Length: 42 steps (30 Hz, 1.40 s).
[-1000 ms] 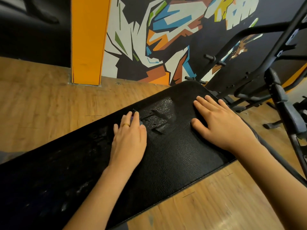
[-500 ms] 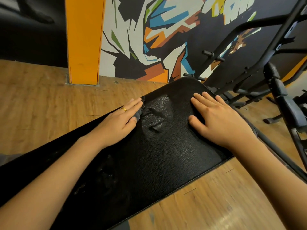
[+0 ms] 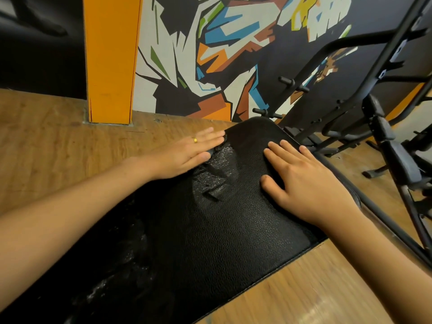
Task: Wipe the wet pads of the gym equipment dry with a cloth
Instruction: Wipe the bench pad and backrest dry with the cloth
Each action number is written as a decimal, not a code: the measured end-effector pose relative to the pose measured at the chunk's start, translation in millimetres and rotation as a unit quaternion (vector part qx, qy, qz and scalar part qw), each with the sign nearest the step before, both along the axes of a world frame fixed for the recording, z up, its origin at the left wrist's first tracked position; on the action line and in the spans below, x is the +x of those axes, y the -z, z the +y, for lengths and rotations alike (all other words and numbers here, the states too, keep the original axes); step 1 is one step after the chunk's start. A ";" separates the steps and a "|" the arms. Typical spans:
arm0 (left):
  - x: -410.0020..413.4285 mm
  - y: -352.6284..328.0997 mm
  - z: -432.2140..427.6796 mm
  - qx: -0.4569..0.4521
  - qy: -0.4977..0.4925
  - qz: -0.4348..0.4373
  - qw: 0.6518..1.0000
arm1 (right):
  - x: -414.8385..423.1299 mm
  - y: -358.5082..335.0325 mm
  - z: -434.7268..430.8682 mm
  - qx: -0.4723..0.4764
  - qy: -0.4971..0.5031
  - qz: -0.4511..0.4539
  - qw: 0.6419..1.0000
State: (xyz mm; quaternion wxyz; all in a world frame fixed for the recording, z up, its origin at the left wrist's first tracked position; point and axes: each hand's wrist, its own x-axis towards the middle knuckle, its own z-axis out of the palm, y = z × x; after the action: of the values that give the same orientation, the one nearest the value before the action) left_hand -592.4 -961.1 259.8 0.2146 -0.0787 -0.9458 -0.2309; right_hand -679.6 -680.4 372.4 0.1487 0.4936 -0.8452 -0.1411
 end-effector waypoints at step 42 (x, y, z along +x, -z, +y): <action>111.3 52.5 76.6 0.245 -0.270 0.003 0.931 | 6.4 -5.1 0.5 -0.006 -0.007 -0.003 1.000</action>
State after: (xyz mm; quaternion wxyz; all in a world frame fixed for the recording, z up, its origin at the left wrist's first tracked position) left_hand -481.1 -884.5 207.4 0.2838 0.2337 -0.8447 -0.3890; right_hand -673.1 -679.8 377.5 0.1501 0.4990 -0.8430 -0.1335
